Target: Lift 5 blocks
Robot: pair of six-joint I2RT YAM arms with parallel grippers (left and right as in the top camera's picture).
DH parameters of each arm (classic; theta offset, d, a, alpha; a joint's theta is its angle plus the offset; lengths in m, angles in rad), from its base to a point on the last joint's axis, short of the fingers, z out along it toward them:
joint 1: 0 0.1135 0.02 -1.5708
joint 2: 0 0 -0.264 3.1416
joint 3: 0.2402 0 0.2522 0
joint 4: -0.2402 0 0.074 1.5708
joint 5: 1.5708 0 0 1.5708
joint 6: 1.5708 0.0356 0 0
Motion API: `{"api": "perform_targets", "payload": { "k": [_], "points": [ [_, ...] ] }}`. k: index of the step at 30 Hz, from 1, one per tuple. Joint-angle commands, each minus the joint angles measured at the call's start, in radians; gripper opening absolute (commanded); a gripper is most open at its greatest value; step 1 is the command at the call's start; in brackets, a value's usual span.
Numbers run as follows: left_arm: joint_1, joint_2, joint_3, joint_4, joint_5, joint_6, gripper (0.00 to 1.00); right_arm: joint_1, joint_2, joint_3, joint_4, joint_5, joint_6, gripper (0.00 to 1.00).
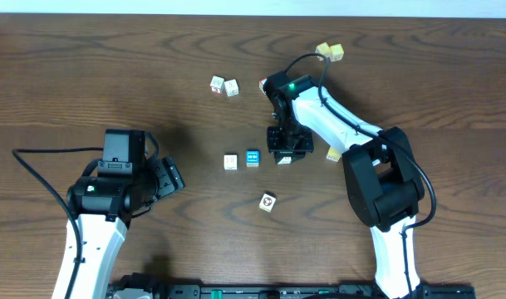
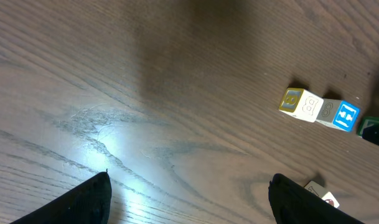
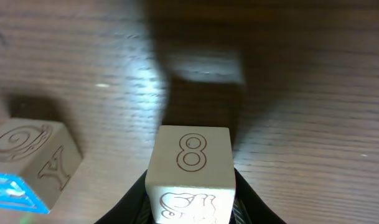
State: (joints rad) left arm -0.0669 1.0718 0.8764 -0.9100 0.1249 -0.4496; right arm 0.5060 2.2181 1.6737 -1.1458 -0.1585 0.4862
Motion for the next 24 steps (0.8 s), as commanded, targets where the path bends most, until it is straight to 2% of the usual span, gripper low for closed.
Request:
{"api": "perform_targets", "payload": {
  "k": [1, 10, 16, 24],
  "points": [
    [0.005, 0.006, 0.016, -0.006, -0.005, -0.008, 0.81, -0.019, 0.001, 0.011, 0.000, 0.064, 0.046, 0.24],
    [0.005, 0.006, 0.016, -0.006, -0.005, -0.008, 0.81, -0.052, 0.001, 0.011, -0.046, 0.124, 0.060, 0.26],
    [0.005, 0.006, 0.016, -0.006, -0.005, -0.008, 0.81, -0.054, 0.001, 0.011, -0.051, 0.123, 0.060, 0.36],
    [0.005, 0.006, 0.016, -0.006, -0.005, -0.008, 0.81, -0.054, 0.001, 0.011, -0.055, 0.093, 0.059, 0.39]
  ]
}}
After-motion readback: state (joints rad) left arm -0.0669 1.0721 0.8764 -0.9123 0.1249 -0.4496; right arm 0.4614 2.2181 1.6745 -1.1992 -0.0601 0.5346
